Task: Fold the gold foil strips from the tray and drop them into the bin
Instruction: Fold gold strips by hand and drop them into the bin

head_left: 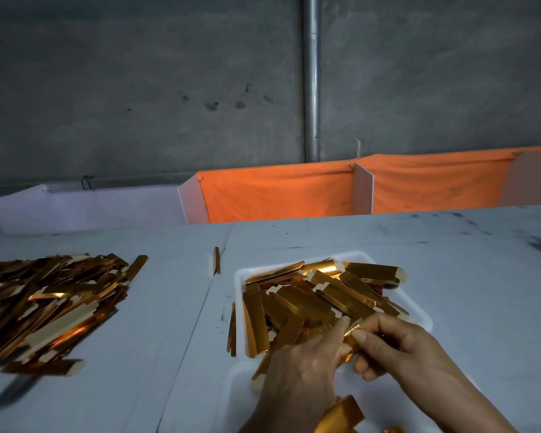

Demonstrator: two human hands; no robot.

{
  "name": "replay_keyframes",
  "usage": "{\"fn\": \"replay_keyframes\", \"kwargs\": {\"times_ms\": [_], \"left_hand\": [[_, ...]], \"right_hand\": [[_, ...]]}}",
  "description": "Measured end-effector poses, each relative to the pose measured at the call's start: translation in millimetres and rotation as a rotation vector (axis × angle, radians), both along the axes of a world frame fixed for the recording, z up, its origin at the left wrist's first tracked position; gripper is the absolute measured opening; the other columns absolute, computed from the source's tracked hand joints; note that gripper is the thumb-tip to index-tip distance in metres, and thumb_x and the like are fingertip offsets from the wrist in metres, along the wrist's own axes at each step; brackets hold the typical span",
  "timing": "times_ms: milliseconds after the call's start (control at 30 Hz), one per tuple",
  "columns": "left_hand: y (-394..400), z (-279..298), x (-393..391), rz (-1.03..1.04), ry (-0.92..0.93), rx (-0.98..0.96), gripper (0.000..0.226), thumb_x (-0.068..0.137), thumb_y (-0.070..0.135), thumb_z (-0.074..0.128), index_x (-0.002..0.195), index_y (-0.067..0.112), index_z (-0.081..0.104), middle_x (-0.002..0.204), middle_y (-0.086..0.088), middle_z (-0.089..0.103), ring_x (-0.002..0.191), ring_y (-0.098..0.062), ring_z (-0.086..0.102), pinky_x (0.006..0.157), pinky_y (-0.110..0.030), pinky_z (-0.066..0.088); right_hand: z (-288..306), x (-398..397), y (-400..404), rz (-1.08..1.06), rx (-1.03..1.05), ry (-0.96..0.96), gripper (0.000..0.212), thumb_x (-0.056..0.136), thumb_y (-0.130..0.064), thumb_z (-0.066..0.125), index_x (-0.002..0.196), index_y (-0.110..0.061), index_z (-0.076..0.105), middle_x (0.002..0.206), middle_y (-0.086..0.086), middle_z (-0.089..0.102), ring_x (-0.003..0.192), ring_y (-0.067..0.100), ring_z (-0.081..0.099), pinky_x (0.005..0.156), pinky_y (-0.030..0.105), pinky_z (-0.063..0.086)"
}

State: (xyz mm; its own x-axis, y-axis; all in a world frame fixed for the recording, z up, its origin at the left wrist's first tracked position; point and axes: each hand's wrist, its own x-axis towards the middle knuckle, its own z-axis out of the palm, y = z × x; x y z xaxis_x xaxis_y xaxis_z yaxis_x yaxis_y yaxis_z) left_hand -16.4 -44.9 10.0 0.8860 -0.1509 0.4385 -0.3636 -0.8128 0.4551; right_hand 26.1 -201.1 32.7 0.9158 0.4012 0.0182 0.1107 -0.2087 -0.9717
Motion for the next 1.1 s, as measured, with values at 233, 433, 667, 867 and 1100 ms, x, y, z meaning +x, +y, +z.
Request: {"fn": "replay_keyframes", "kwargs": {"times_ms": [233, 433, 667, 867, 1100], "left_hand": [[-11, -6, -2, 0.031, -0.072, -0.066, 0.050, 0.099, 0.036, 0.042, 0.146, 0.033, 0.027, 0.141, 0.016, 0.041, 0.123, 0.004, 0.040, 0.095, -0.003, 0.031], [-2, -9, 1, 0.011, -0.131, 0.151, 0.051, 0.083, 0.027, 0.069, 0.132, 0.018, 0.054, 0.114, 0.008, 0.065, 0.102, -0.002, 0.058, 0.082, -0.009, 0.043], [-3, -9, 2, -0.003, -0.117, 0.024, 0.057, 0.096, 0.044, 0.040, 0.149, 0.030, 0.021, 0.142, 0.013, 0.042, 0.118, 0.011, 0.021, 0.095, -0.008, 0.019], [-6, -13, 4, 0.000, -0.126, 0.153, 0.059, 0.092, 0.042, 0.046, 0.144, 0.014, 0.037, 0.128, 0.003, 0.058, 0.114, -0.009, 0.053, 0.088, -0.018, 0.048], [-7, -2, 1, -0.019, 0.045, -0.051, 0.061, 0.099, 0.031, 0.041, 0.139, 0.041, -0.005, 0.149, 0.018, 0.031, 0.135, 0.003, 0.027, 0.102, -0.006, 0.019]], "right_hand": [[-5, 0, 3, -0.036, -0.090, 0.012, 0.016, 0.093, -0.021, 0.057, 0.085, -0.016, 0.069, 0.063, 0.006, 0.069, 0.057, 0.014, 0.065, 0.061, 0.022, 0.053], [1, -1, -1, -0.004, -0.057, 0.061, 0.026, 0.097, -0.028, 0.048, 0.087, -0.016, 0.068, 0.058, 0.008, 0.066, 0.052, 0.016, 0.059, 0.058, 0.024, 0.049], [4, 2, -5, -0.020, 0.034, 0.123, 0.009, 0.098, -0.013, 0.050, 0.100, -0.011, 0.058, 0.067, 0.019, 0.070, 0.055, 0.022, 0.062, 0.056, 0.025, 0.052], [4, 4, -6, -0.029, 0.127, 0.205, 0.013, 0.097, -0.013, 0.050, 0.100, -0.002, 0.057, 0.067, 0.024, 0.068, 0.049, 0.020, 0.062, 0.049, 0.021, 0.051], [2, 8, -8, -0.016, 0.191, 0.258, 0.011, 0.097, -0.007, 0.048, 0.103, -0.001, 0.056, 0.068, 0.026, 0.067, 0.054, 0.023, 0.065, 0.051, 0.024, 0.053]]}}
